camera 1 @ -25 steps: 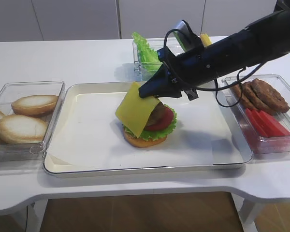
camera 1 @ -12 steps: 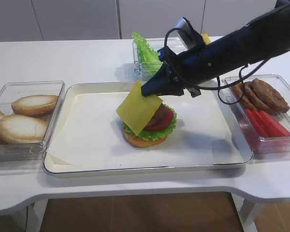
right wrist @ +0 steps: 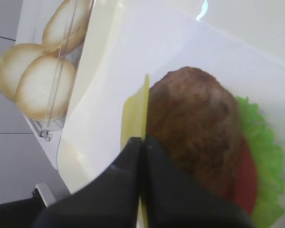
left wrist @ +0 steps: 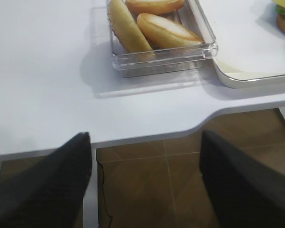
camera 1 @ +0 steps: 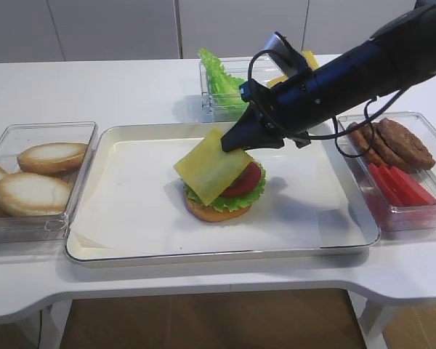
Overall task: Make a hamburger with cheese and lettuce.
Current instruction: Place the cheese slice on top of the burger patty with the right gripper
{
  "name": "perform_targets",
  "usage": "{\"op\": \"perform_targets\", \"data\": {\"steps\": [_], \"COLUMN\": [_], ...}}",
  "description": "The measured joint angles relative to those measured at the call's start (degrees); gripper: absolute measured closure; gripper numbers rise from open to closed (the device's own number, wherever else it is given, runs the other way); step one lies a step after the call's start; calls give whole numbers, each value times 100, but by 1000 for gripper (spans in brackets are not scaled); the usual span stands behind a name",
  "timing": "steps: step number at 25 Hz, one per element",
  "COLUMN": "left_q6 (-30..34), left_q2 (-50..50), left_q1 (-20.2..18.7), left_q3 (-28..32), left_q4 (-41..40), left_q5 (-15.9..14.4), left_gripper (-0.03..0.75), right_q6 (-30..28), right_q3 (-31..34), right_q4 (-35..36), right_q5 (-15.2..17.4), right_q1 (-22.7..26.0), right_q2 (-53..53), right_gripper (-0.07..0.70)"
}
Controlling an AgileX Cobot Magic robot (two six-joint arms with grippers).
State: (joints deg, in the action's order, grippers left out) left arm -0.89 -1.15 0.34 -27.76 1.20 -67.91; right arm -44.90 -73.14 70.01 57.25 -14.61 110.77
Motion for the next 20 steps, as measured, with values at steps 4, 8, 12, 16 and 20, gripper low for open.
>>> {"op": "perform_targets", "data": {"steps": [4, 8, 12, 16, 20], "left_q6": [0, 0, 0, 0, 0], "left_q2": [0, 0, 0, 0, 0], "left_q1": [0, 0, 0, 0, 0], "left_q3": [0, 0, 0, 0, 0], "left_q4": [0, 0, 0, 0, 0], "left_q5": [0, 0, 0, 0, 0], "left_gripper": [188, 188, 188, 188, 188], "right_q6": [0, 0, 0, 77, 103], "right_q3": [0, 0, 0, 0, 0], "right_q4": [-22, -22, -186, -461, -492], "right_q5": [-86, -161, -163, -214, -266], "right_q1": [0, 0, 0, 0, 0], "right_q2": [0, 0, 0, 0, 0], "right_gripper": [632, 632, 632, 632, 632]}}
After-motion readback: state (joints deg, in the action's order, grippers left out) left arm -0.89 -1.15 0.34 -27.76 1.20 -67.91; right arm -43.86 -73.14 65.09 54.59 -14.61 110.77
